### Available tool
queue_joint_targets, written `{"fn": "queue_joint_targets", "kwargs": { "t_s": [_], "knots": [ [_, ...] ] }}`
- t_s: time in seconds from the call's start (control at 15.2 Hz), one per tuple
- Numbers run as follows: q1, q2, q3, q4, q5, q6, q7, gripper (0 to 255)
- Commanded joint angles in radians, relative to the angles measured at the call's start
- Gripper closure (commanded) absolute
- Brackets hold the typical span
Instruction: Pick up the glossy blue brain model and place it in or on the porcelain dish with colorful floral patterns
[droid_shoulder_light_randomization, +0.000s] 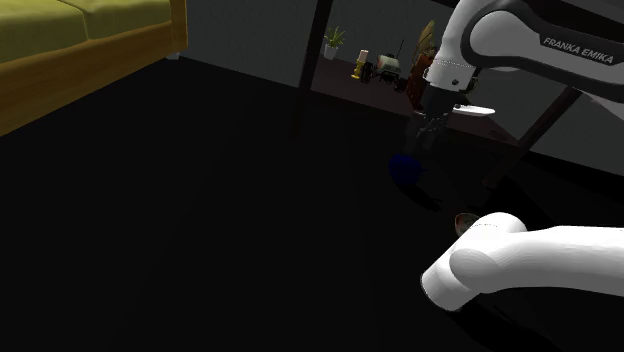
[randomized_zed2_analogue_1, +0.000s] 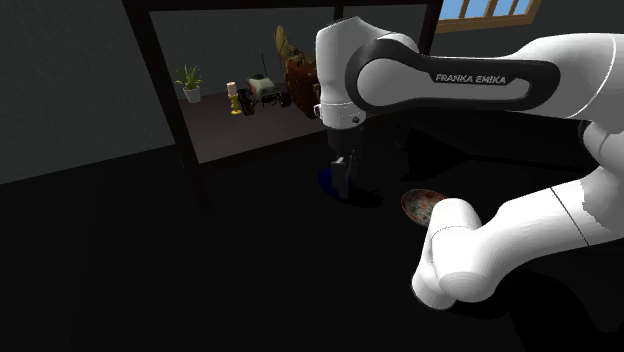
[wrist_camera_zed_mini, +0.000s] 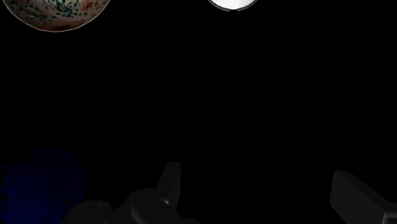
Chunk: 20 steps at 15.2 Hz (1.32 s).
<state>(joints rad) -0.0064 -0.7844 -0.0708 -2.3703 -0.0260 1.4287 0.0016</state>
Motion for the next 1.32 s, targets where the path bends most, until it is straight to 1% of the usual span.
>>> {"fn": "queue_joint_targets", "kwargs": {
  "t_s": [0.0,0.33,0.59,0.92,1.25],
  "knots": [
    [0.0,0.0,0.0,0.0,0.0,0.0,0.0,0],
    [0.013,-0.006,-0.136,-0.05,-0.126,0.02,-0.26,0],
    [0.026,0.026,-0.248,-0.062,-0.228,0.056,-0.466,0],
    [0.051,0.112,-0.392,-0.043,-0.342,0.128,-0.72,0],
    [0.096,0.248,-0.537,0.01,-0.418,0.229,-0.971,0]
  ]
}}
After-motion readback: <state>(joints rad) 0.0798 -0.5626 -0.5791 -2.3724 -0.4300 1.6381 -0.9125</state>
